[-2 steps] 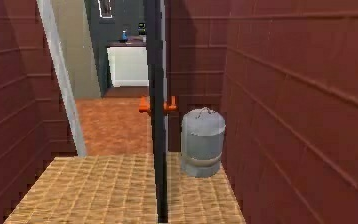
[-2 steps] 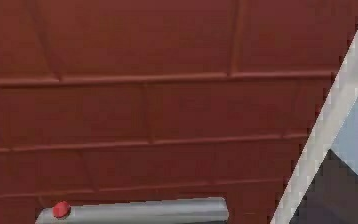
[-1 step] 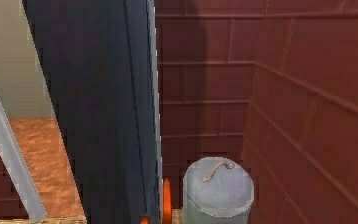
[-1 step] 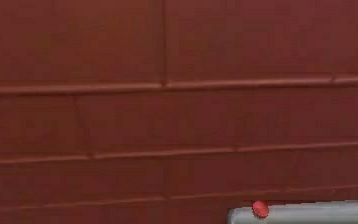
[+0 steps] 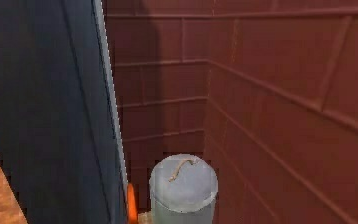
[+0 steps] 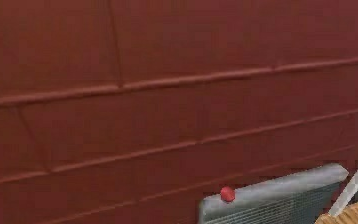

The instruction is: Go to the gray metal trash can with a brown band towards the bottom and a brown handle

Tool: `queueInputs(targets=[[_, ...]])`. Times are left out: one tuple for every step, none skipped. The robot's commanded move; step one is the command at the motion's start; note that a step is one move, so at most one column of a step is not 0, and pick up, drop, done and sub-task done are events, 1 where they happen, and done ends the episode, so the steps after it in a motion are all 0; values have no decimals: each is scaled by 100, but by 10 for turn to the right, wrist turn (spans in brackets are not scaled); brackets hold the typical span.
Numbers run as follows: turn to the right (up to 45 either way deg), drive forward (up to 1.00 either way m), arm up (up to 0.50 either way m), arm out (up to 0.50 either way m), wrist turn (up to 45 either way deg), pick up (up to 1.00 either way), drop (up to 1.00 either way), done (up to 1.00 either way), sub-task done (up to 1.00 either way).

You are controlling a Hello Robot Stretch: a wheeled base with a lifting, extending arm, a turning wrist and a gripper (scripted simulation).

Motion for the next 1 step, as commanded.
queueInputs(targets=[[0,0,0,0,0,0,0,100,0]])
